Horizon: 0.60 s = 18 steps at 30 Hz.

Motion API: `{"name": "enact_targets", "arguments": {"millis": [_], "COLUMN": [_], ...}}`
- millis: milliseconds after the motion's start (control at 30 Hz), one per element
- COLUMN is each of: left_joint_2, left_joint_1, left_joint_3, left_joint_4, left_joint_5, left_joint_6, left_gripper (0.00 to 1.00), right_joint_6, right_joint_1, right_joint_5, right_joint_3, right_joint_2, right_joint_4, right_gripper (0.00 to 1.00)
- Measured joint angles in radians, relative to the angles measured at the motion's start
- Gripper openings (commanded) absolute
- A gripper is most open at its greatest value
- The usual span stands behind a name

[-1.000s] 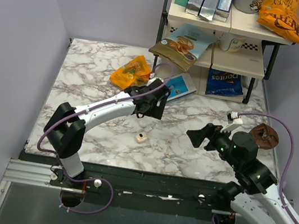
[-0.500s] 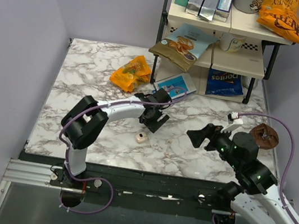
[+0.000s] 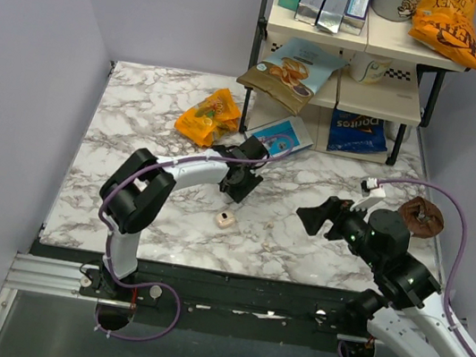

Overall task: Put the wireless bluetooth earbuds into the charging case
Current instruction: Adjust the charging case at the center of the board.

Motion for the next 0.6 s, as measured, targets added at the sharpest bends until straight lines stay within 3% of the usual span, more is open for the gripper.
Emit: {"name": "enact_targets", "arguments": {"millis": [133,233,400,600], "left_joint_2": [0.000,0.000,-0.010,-0.054], "left_joint_1": [0.000,0.000,0.000,0.000], "left_joint_3": [-0.007,-0.016,-0.032,-0.092], "left_joint_4": [0.011,0.024,0.048,0.100], "left_joint_5": [0.011,0.018,0.007,-0.043], "left_joint_6": [-0.007,-0.021,-0.080,-0.313], "left_gripper": [0.42,0.03,0.00,0.00], "right_joint_6": [0.000,0.000,0.001,0.007], "right_joint_1": [0.000,0.000,0.000,0.000], "right_joint_5": [0.000,0.000,0.000,0.000], "right_joint_3": [0.000,0.000,0.000,0.000], "right_joint_2": [-0.001,-0.002,-0.002,-0.003], "right_joint_4": [0.000,0.000,0.000,0.000], "right_gripper": [0.97,0.97,0.97,0.97]}}
